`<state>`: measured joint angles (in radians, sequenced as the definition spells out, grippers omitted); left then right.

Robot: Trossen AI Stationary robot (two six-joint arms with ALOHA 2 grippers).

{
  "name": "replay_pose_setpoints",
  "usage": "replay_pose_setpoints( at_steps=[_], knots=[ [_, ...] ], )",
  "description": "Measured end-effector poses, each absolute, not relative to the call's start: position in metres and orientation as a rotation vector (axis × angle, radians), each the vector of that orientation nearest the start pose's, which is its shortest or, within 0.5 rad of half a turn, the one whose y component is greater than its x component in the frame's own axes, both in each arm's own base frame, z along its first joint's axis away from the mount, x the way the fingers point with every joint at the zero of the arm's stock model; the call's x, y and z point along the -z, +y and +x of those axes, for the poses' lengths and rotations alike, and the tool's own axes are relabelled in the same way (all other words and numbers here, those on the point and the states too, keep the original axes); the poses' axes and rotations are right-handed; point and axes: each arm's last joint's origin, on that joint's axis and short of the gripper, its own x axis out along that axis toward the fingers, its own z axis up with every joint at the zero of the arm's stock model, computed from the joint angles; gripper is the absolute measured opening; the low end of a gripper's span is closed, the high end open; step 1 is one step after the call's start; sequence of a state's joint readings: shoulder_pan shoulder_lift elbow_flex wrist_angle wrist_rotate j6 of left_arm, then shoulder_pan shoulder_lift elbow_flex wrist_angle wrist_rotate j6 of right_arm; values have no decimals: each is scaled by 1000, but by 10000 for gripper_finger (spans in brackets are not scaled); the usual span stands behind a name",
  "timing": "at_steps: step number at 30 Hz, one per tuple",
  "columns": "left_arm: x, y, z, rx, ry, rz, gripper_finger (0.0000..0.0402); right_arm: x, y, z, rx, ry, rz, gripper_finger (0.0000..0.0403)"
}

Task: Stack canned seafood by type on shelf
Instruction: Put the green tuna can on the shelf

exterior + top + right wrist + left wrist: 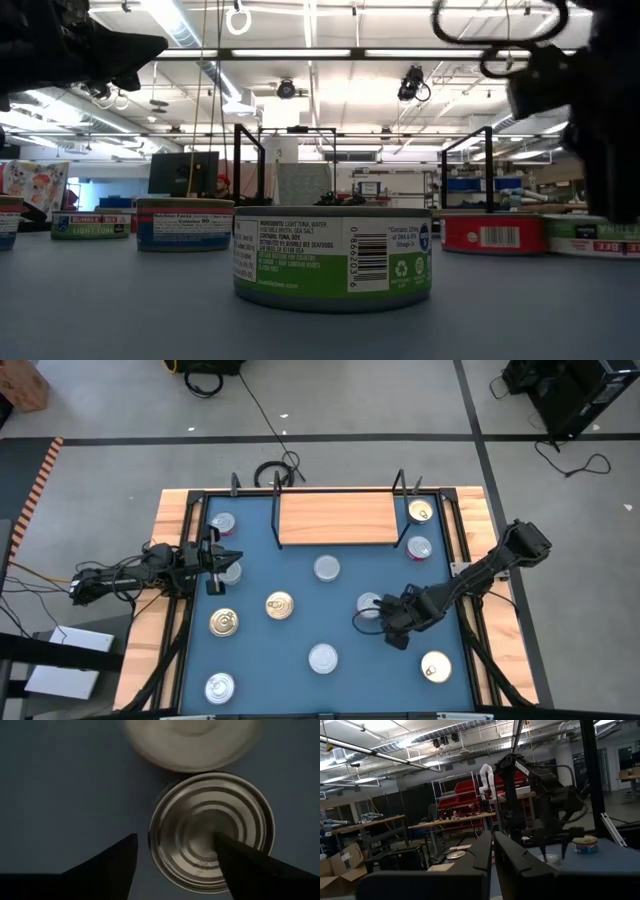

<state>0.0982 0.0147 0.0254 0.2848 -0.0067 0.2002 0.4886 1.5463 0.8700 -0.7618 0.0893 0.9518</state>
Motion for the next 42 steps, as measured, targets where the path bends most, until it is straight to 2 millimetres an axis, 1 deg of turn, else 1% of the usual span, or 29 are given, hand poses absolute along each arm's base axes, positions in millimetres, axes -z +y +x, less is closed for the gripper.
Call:
replay_pose_setpoints(
  at_steps=[4,8,10,13,16,19,23,27,33,39,40,42],
  knots=[
    [-198,9,92,-133,-284,212,23,-172,117,237,271,1336,416,252],
    [-198,9,92,-134,-284,211,23,-195,114,243,275,1331,410,250],
    [-198,9,92,-133,-283,211,23,-202,111,240,302,1381,389,249],
    [-197,9,93,-132,-276,209,23,-204,108,232,367,1457,362,245],
    [-197,9,93,-132,-270,208,23,-196,108,228,369,1484,417,234],
    [-197,9,93,-132,-269,208,23,-185,110,229,365,1460,498,213],
    [-197,9,93,-132,-268,207,23,-171,104,223,455,1459,572,174],
    [-197,9,93,-131,-268,206,23,-163,99,218,516,1460,622,140],
    [-197,9,93,-131,-267,206,23,-162,96,221,510,1432,634,92],
    [-196,9,93,-131,-266,206,23,-161,94,223,545,1404,630,18],
    [-196,9,93,-131,-265,206,23,-161,94,223,547,1403,629,10],
    [-196,9,93,-131,-265,206,23,-161,94,222,555,1401,638,7]
  ],
)
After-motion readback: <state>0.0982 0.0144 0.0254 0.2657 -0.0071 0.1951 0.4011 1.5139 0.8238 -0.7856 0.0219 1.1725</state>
